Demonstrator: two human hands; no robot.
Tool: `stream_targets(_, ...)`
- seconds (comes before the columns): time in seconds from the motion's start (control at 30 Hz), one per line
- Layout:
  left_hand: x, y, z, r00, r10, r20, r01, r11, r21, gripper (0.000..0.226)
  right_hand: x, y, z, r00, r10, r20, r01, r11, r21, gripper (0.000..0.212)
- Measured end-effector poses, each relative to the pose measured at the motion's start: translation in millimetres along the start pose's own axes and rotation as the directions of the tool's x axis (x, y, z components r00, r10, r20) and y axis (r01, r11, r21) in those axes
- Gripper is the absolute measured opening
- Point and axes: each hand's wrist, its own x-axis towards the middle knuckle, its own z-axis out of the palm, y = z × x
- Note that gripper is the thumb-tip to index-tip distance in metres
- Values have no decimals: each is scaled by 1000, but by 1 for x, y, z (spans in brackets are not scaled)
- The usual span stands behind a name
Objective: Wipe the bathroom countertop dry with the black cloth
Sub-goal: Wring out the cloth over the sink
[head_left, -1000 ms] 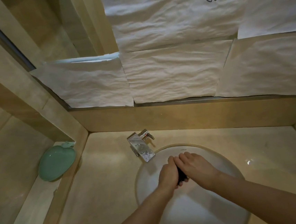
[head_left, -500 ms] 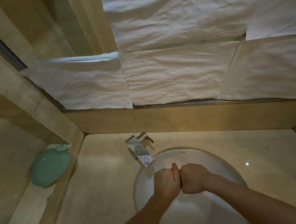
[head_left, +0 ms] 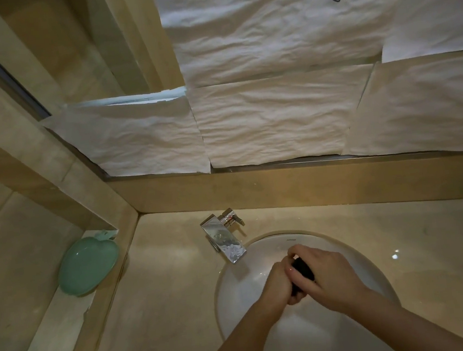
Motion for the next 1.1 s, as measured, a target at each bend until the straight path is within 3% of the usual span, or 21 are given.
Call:
stream_targets(0.1,2,4,9,986,79,-148,-69,995,69,34,8,-6,5,986,112,-124,-115,993,-11,34)
stream_targets(0.2,6,-1,10,913,226,-339,-137,954,267,37,8,-11,15,952,284,-114,-282,959,35,40)
stream_targets(0.27,6,-6,11,860,299,-413,-170,931,322,42,8,-14,21,919,387,-83,-380,921,83,28)
stream_targets(0.4,16,-16,6,777,476,-412,-209,813,544,37,11,-21,32,835,551,5,-543,822,172,24)
stream_targets(0.43,18,-17,3,801,476,-363,-245,814,526,36,11,-22,34,812,583,31,-578,795,183,27)
stream_targets(0.47,21,-19,-1,873,420,-249,-239,812,532,35,12,-22,36,786,616,51,-613,766,193,31)
stream_targets(0.5,29,-29,-1,874,432,-222,-242,784,571,34,13,-22,38,758,648,69,-647,736,198,34)
stream_targets(0.6,50,-50,-6,791,596,-139,-268,542,797,41,15,-17,52,677,716,168,-735,651,190,43)
stream_targets(0.67,47,-53,-8,746,648,-150,-240,472,848,39,17,-16,57,650,719,245,-759,628,170,47)
stream_targets(0.7,44,-51,-6,757,636,-146,-196,434,879,36,16,-16,56,648,721,246,-761,627,168,47)
stream_targets(0.77,34,-38,-8,782,603,-157,-231,515,825,33,11,-21,49,700,694,167,-714,680,166,42)
stream_targets(0.8,33,-34,-7,792,563,-235,-232,634,738,35,6,-22,42,767,633,105,-642,752,151,35)
stream_targets(0.87,23,-18,-6,941,251,-228,-155,916,370,38,-6,-25,25,916,401,8,-399,912,94,24)
stream_targets(0.9,13,-11,-7,984,99,-151,-80,989,126,36,-11,-24,18,967,255,-9,-254,966,48,30)
stream_targets(0.93,4,-6,-9,998,15,-66,-17,999,-28,36,-15,-19,12,994,111,-16,-111,994,-6,39)
stream_targets(1.0,-11,-1,-12,994,-3,110,5,1000,-13,34,-18,-4,6,986,-161,-46,155,981,-120,51)
stream_targets(1.07,-17,-7,-12,964,56,261,-95,986,139,36,-15,4,2,927,-375,-26,361,907,-219,46)
stream_targets(1.1,-17,-11,-12,961,95,261,-149,969,195,41,-12,5,1,905,-425,-21,405,877,-260,39)
